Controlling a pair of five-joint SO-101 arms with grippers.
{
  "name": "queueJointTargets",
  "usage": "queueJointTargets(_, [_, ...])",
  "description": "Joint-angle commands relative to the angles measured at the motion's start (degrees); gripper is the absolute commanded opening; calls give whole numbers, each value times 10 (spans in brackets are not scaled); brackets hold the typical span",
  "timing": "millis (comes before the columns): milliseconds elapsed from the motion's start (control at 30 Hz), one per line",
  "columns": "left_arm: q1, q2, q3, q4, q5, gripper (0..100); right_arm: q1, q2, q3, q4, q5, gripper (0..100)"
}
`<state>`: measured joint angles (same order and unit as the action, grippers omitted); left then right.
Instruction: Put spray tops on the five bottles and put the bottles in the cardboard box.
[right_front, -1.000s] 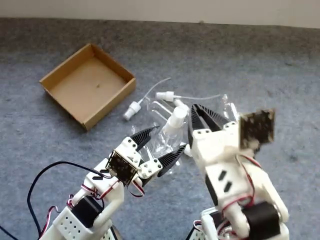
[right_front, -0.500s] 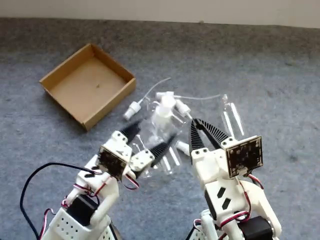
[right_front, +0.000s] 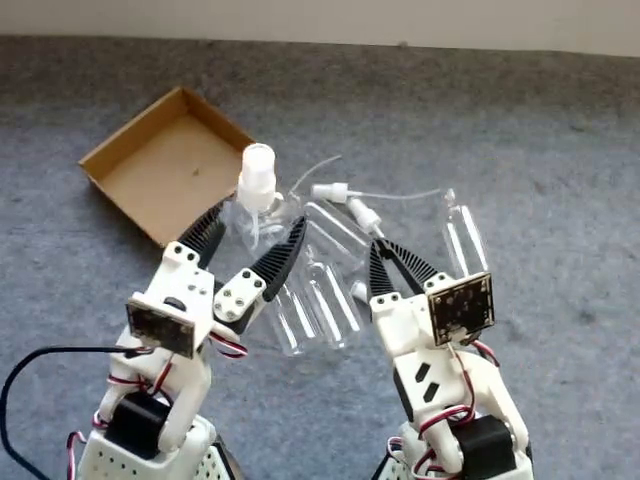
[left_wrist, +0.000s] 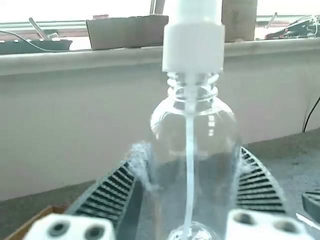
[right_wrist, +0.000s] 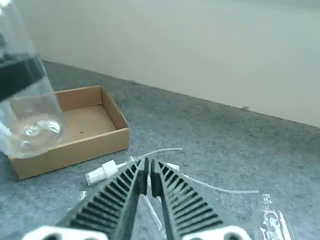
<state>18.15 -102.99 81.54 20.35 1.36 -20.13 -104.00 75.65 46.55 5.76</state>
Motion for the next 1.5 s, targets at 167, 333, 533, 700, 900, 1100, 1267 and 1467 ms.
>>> queueJointTargets(167, [-4,211,-159,-22,-14,147,-4,-14,81,-88,7,4])
queueJointTargets(333, [22,322,-212,-75,-14,147,-29,-14,123,-125,7,4])
queueJointTargets(533, [51,428,-214,-168,-14,147,-96,-14,141,-135,6,4])
queueJointTargets(700, [64,502,-214,-255,-13,147,-119,-14,142,-178,6,4])
queueJointTargets(900, [95,568,-214,-296,-12,147,-121,-14,142,-189,-71,4])
queueJointTargets(1100, [124,572,-211,-295,-12,147,-120,-14,145,-187,-64,4])
queueJointTargets(1267, [124,571,-210,-287,-12,147,-113,-14,187,-219,-62,4])
queueJointTargets(1467, [124,571,-211,-250,-12,147,-46,-14,218,-267,-65,4])
